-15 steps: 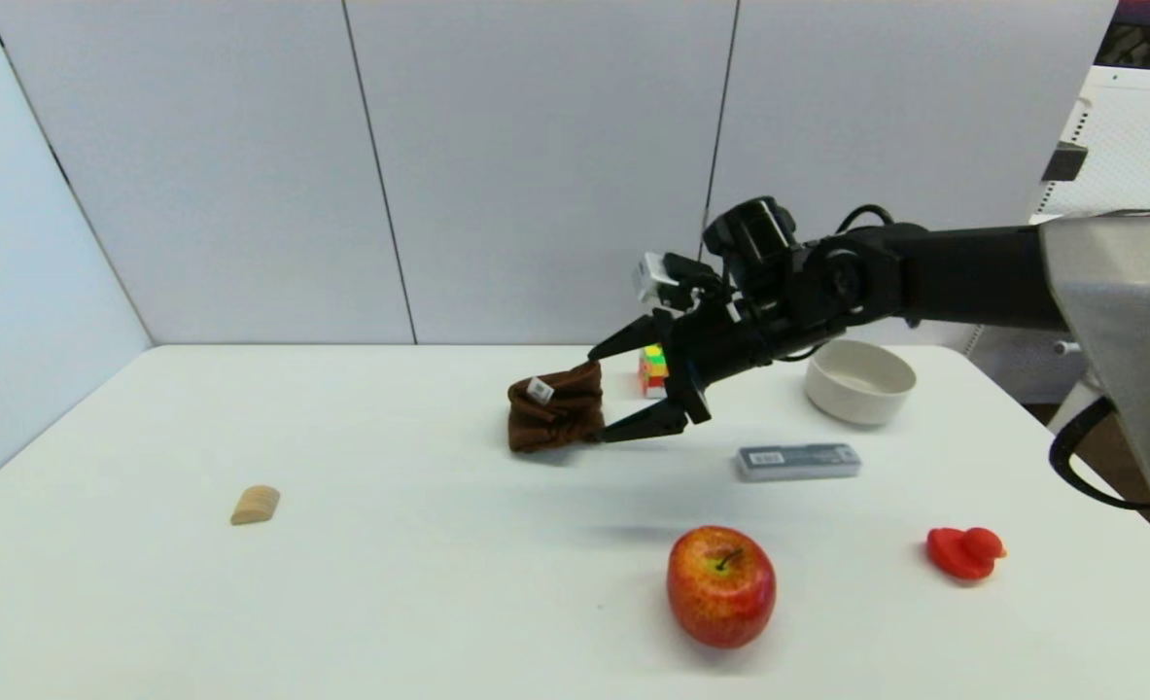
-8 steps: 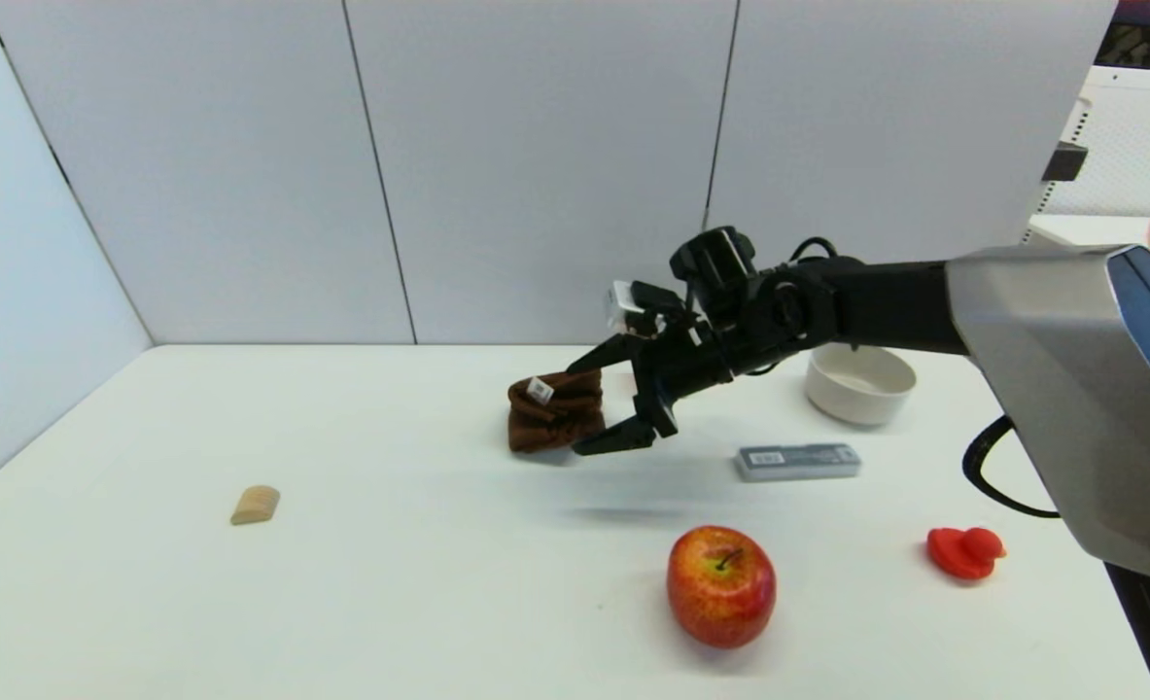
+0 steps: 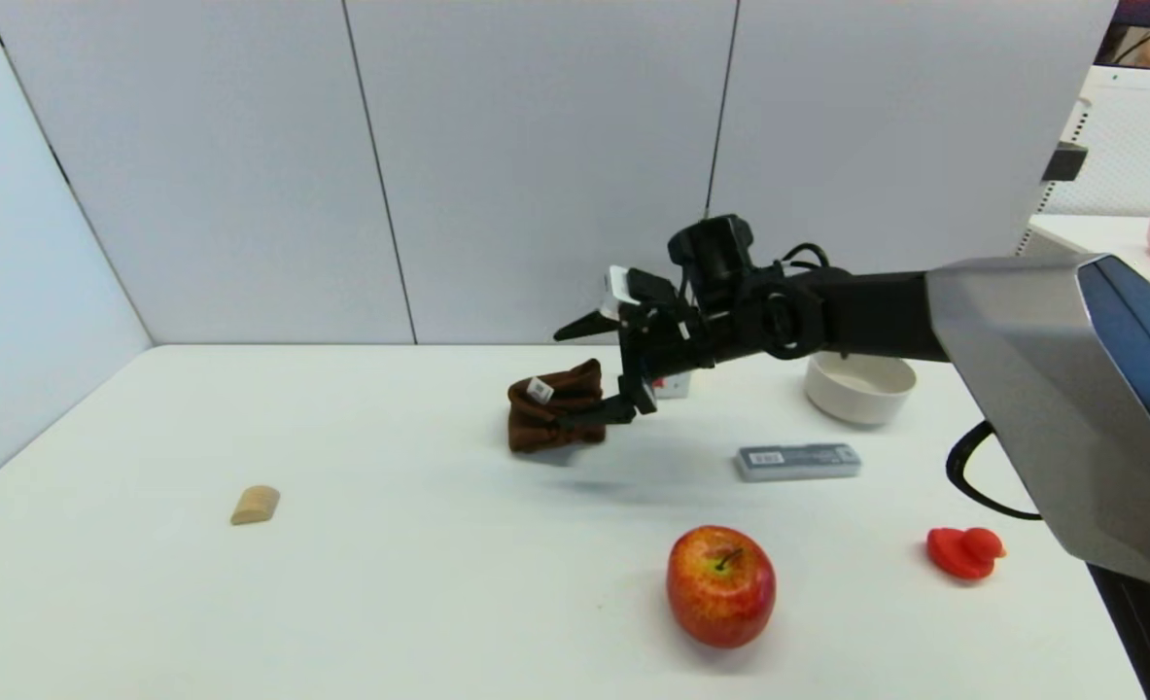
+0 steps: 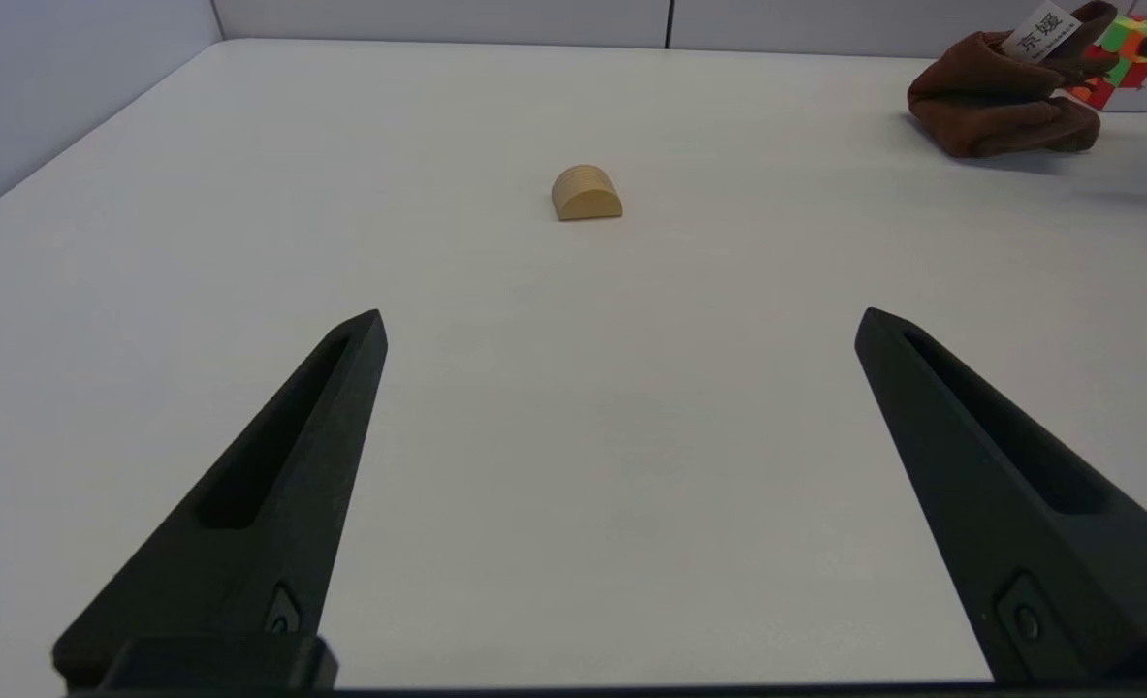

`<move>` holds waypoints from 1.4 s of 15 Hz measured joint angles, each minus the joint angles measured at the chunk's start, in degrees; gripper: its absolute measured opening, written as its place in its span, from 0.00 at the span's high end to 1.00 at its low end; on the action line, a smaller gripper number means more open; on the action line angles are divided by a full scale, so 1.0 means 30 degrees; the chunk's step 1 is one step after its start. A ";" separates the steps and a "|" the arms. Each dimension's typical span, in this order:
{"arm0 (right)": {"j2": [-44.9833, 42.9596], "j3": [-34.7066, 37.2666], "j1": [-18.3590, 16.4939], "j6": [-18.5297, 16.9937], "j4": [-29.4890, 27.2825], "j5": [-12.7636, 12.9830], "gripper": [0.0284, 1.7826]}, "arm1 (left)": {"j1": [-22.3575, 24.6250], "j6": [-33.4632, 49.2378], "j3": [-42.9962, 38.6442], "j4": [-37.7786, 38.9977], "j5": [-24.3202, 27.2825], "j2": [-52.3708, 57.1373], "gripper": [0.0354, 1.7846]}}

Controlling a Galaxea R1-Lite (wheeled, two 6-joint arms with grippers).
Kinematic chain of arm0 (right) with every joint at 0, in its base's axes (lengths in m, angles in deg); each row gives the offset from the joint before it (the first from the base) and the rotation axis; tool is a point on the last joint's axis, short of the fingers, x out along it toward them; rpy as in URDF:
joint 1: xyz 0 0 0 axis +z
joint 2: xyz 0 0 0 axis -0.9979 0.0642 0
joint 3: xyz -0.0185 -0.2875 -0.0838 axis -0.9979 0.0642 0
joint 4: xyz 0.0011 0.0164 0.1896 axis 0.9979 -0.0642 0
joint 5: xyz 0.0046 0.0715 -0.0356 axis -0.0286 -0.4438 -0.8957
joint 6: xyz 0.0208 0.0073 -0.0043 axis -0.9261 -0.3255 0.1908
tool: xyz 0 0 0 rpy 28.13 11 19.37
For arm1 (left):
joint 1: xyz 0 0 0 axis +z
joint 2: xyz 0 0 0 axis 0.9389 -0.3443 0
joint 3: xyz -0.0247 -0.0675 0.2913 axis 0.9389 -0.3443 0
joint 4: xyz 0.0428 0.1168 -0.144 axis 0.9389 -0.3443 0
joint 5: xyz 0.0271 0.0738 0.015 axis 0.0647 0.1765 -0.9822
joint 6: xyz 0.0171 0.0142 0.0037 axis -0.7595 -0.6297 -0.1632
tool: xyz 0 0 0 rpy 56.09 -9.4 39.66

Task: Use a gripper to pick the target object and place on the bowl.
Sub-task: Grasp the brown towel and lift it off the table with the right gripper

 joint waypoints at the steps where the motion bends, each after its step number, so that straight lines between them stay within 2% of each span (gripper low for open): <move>1: 0.0150 0.0000 0.0016 0.0012 0.0735 0.0175 0.04 | 0.0000 0.0000 0.0000 -0.0008 0.0008 0.0000 0.04; 4: 0.0703 0.0000 0.0106 0.0065 0.1406 0.0825 0.04 | 0.0000 -0.0008 0.0000 -0.0008 0.0008 0.0000 0.04; 8: 0.1170 -0.0028 0.0329 -0.0053 0.1093 0.1938 0.04 | 0.0000 0.0000 0.0000 0.0000 0.0008 0.0000 0.04; 13: 0.1573 -0.0057 0.0670 -0.0073 0.1036 0.2166 0.04 | 0.0000 -0.0008 0.0000 -0.0008 0.0000 0.0000 0.04; 16: 0.1686 -0.0057 0.0707 -0.0069 0.0183 0.2617 0.04 | 0.0000 0.0000 0.0000 0.0000 0.0000 0.0000 0.04; 19: 0.1792 -0.0057 0.0695 -0.0073 0.0073 0.2702 0.04 | 0.0000 0.0000 0.0000 0.0000 0.0000 0.0000 0.04; 21: 0.1804 -0.0057 0.0695 -0.0089 0.0057 0.3141 0.04 | 0.0000 0.0000 0.0000 0.0000 0.0000 0.0000 0.04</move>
